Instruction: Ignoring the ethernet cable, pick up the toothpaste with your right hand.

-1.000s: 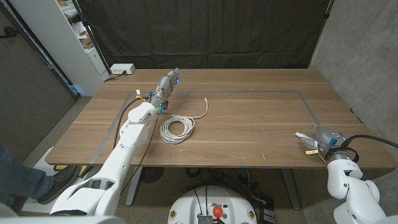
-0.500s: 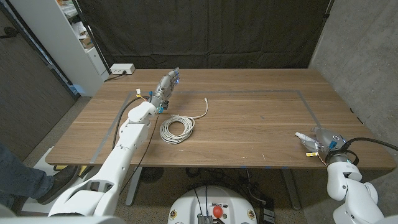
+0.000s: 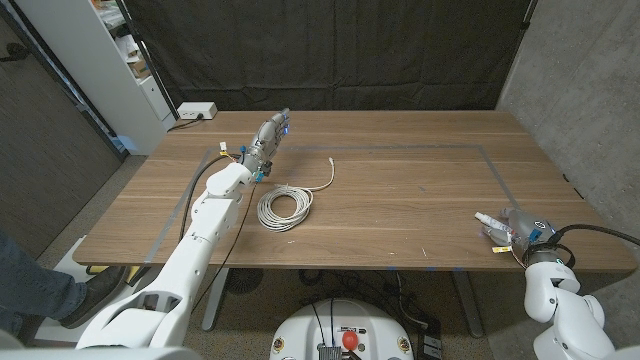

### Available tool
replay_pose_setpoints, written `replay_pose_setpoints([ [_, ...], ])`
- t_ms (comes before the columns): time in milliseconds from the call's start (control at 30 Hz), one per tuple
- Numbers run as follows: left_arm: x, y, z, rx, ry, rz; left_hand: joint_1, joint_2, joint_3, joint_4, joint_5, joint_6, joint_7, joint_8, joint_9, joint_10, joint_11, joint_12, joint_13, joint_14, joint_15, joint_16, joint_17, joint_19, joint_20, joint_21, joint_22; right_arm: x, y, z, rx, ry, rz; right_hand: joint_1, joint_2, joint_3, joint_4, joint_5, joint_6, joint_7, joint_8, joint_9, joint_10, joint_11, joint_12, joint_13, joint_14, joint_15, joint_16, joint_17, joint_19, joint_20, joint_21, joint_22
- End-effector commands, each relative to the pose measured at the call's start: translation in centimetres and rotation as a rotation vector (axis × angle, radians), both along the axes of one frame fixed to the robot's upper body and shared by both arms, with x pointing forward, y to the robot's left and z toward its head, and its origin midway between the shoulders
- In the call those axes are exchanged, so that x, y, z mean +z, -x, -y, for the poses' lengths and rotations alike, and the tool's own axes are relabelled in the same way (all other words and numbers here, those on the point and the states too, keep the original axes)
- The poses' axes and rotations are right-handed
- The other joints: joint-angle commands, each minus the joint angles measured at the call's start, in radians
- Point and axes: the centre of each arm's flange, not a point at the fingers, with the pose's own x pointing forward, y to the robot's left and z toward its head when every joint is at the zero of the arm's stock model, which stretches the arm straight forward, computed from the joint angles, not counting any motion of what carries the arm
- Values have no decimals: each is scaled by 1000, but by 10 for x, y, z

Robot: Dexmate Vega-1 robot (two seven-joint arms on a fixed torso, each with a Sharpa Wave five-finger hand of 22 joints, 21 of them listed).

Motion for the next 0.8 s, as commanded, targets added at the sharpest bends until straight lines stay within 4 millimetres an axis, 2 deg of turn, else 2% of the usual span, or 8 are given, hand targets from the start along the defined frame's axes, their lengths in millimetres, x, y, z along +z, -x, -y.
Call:
replay_pose_setpoints([
  [33,1,5,1,4,-23,3,12,-1,-3,2,-6,2,2,5,5,4,0,6,4,-6,4,1,5,-52,9,-4,4,-7,-7,7,-7,-35,-1,11,4,6,3,7,25,-6,7,4,23,-9,10,1,18,-2,12,3,13,-1,7,4],
  [67,1,5,1,6,-21,4,12,-1,-3,2,-6,2,2,5,5,3,-1,6,4,-6,4,1,5,-52,9,-4,4,-7,-7,8,-3,-34,0,11,5,6,4,8,31,-13,9,4,30,-8,11,1,24,-3,15,4,20,0,9,4],
  [100,0,5,1,-1,-14,2,12,-1,-3,2,-6,2,2,5,5,3,-2,6,4,-6,4,1,5,-52,9,-4,4,-8,-8,8,-7,-36,5,10,6,6,6,8,41,-20,11,4,38,-21,13,1,28,-2,16,5,24,1,10,4],
  [200,1,6,1,4,-20,2,13,-1,-3,2,-6,1,2,4,5,3,-1,6,4,-6,4,1,5,-53,9,-4,4,-10,-8,8,-7,-39,17,12,11,7,7,8,60,-31,16,4,56,-27,17,2,41,-3,22,8,33,-2,12,4],
  [300,1,6,1,4,-23,0,13,0,-2,1,-6,1,1,4,5,3,-2,6,4,-6,5,1,5,-53,9,-4,4,-11,-9,8,-10,-48,20,16,15,3,8,6,89,-37,23,5,85,-48,24,2,58,-6,32,12,49,-3,16,5],
  [467,0,6,1,0,-29,-5,14,0,-2,1,-6,1,0,4,5,3,-5,6,4,-5,4,1,5,-53,9,-4,4,-13,-10,8,-3,-60,14,18,23,0,11,5,111,-47,28,5,100,-51,26,2,72,-10,40,18,57,-5,16,5],
  [533,0,5,2,-1,-35,-6,14,0,-2,1,-6,0,0,4,5,2,-5,5,4,-5,4,1,5,-54,10,-5,4,-13,-10,8,0,-58,17,17,25,-4,13,2,122,-52,29,5,117,-63,29,2,81,-10,47,22,57,-5,15,5],
  [800,-4,3,2,-2,-36,-17,16,1,-2,1,-7,0,-1,4,5,2,-3,5,4,-6,4,1,5,-54,10,-5,4,-16,-9,7,-11,-51,35,27,40,-10,13,-2,165,-64,38,5,163,-76,39,3,106,-16,65,32,61,-7,13,5],
])
